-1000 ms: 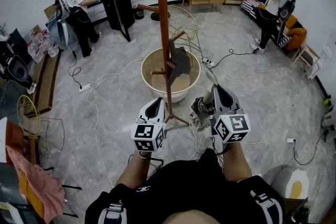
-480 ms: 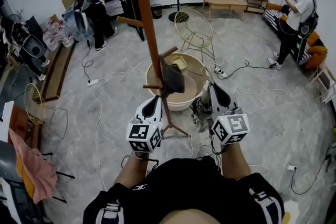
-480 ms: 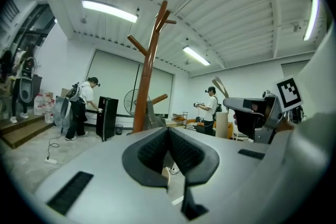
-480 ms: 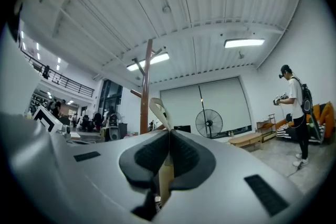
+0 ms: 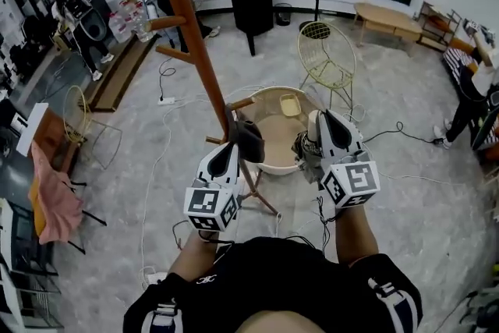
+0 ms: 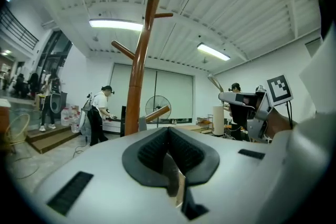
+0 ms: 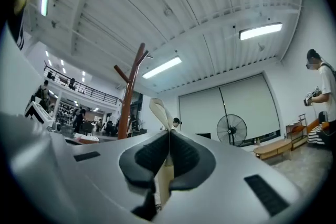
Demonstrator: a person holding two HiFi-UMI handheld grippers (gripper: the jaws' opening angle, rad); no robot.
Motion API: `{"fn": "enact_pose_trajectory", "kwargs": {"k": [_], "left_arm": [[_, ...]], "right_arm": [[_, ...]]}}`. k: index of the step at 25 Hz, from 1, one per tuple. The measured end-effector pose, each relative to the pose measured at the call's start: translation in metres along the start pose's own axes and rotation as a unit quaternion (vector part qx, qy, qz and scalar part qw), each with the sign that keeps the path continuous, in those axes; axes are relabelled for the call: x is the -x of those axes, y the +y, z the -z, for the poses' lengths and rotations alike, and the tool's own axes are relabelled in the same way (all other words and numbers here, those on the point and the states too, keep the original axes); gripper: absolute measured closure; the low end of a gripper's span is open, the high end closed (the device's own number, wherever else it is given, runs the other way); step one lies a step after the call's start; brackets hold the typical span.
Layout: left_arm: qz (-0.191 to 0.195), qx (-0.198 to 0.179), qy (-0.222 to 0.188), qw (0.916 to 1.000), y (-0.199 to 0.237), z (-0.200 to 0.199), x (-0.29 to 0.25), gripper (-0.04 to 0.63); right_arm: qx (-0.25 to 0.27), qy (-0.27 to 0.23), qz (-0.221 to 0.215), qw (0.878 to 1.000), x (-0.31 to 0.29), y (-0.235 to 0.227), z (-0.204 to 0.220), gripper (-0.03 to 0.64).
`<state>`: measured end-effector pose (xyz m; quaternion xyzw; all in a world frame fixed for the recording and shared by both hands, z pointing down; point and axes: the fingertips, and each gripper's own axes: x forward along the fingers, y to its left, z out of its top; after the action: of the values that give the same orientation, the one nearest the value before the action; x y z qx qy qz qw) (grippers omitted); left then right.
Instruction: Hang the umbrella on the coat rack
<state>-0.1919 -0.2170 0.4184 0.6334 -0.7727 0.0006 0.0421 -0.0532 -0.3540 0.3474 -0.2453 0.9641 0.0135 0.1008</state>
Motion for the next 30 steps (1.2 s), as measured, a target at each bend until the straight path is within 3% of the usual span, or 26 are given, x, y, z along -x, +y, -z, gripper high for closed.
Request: {"fn": "enact_pose_trajectory", "kwargs": {"k": [10, 22, 26, 30], "left_arm": [[-0.126, 0.018, -0.01, 0.9918, -0.003, 0.004, -0.005, 0.577], [-0.184, 0.01, -0.026, 0.9825, -0.001, -0.002, 0.035, 0.577], [-0.202, 0.014, -0.032, 0.9788, 0.012, -0.006, 0.051, 0.577], [-0.212, 0.013, -0.03, 0.9768, 0.027, -0.013, 0.066, 0.577]], "right_arm": [[0.041, -0.081, -0.113, 0.989, -0.068, -0.039, -0.083, 0.6], [0.065, -0.157, -0.192, 0.967, -0.117, -0.01, -0.215, 0.6], [0.07, -0.172, -0.201, 0.962, -0.132, 0.001, -0.253, 0.6], [0.115, -0.178, -0.195, 0.958, -0.155, 0.024, -0.281, 0.6]]}}
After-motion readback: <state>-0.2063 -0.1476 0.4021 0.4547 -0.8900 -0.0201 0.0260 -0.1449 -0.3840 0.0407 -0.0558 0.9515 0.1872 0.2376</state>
